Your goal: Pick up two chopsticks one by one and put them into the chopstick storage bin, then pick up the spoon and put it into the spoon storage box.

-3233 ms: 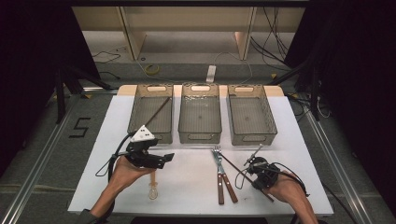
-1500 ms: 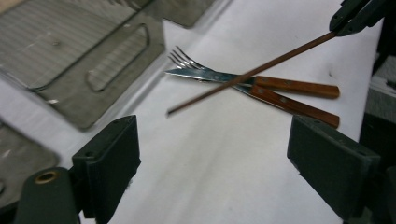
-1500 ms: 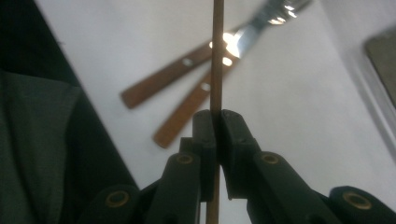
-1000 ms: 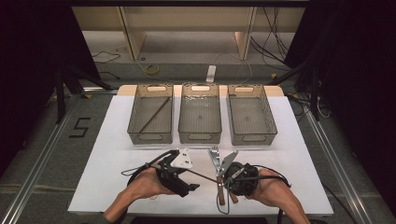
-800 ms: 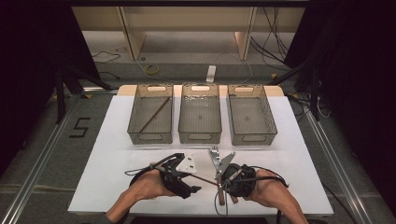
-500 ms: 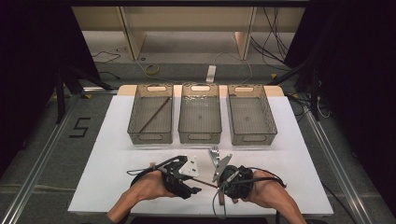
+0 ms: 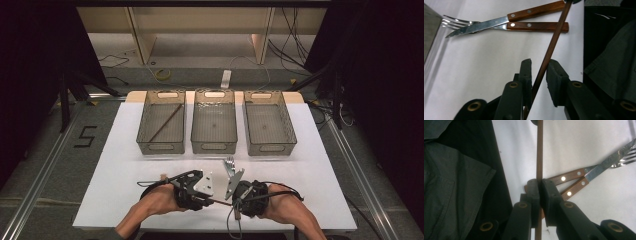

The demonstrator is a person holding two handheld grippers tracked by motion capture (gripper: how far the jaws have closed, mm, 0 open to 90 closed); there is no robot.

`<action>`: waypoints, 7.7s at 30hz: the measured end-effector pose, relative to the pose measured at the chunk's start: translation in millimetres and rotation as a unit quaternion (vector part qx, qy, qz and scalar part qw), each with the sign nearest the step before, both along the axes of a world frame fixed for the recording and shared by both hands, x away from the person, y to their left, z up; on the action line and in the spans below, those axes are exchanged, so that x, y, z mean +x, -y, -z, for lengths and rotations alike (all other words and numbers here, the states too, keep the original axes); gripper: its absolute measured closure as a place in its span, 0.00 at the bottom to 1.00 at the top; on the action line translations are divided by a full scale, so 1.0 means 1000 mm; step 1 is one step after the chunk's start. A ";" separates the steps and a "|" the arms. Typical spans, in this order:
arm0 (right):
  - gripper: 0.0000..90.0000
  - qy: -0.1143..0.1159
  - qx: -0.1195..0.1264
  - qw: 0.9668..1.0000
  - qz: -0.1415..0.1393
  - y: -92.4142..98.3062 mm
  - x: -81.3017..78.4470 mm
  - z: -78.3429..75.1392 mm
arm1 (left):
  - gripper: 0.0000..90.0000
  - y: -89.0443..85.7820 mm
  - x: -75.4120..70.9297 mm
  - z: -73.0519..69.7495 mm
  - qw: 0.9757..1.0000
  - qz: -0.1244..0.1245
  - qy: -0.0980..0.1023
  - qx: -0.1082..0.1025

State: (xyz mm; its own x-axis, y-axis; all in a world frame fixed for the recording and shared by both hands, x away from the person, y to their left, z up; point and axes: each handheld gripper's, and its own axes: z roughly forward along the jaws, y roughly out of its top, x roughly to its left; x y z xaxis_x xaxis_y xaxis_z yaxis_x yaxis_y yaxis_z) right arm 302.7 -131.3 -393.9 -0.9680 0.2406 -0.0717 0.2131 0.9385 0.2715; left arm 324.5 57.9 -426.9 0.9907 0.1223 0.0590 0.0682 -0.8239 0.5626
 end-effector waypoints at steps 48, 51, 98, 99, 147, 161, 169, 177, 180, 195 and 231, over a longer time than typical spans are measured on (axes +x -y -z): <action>0.28 0.121 0.265 0.921 0.258 0.091 0.012 0.026 | 0.95 -0.068 0.043 -0.026 0.967 -0.247 -0.003 -0.071; 0.28 0.130 0.269 0.916 0.267 0.092 0.010 0.027 | 0.95 -0.073 0.046 -0.027 0.962 -0.262 -0.002 -0.077; 0.22 0.123 0.327 0.885 0.309 0.105 0.002 0.036 | 0.94 -0.115 0.142 -0.068 0.909 -0.398 0.004 -0.123; 0.22 0.122 0.327 0.884 0.310 0.104 0.002 0.036 | 0.95 -0.115 0.145 -0.069 0.910 -0.397 0.005 -0.120; 0.22 0.115 0.330 0.888 0.298 0.103 0.001 0.036 | 0.72 -0.144 0.211 -0.012 0.865 -0.495 -0.021 -0.077; 0.22 0.120 0.331 0.887 0.299 0.104 0.000 0.035 | 0.37 -0.142 0.171 -0.034 0.857 -0.495 -0.045 -0.133; 0.22 0.126 0.333 0.885 0.300 0.104 -0.001 0.034 | 0.29 -0.129 0.138 -0.038 0.870 -0.473 -0.031 -0.134; 0.22 0.129 0.334 0.886 0.295 0.104 -0.001 0.034 | 0.26 -0.119 0.119 -0.032 0.885 -0.450 -0.048 -0.111; 0.22 0.125 0.334 0.886 0.298 0.104 0.000 0.035 | 0.24 -0.115 0.115 -0.031 0.887 -0.445 -0.056 -0.111; 0.22 0.124 0.328 0.888 0.298 0.104 0.001 0.038 | 0.18 -0.108 0.095 -0.018 0.890 -0.442 -0.069 -0.083; 0.22 0.131 0.318 0.890 0.301 0.105 -0.003 0.039 | 0.18 -0.097 0.061 0.005 0.895 -0.437 -0.085 -0.019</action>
State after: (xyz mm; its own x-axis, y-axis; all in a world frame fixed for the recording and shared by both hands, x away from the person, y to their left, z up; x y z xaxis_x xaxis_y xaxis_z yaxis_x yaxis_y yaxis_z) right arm 299.7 -236.0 -432.6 -0.6201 0.7823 0.0591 0.4760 0.3153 0.8210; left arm 386.0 154.7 -431.5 0.5102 0.8538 -0.1038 0.7642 -0.3947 0.5101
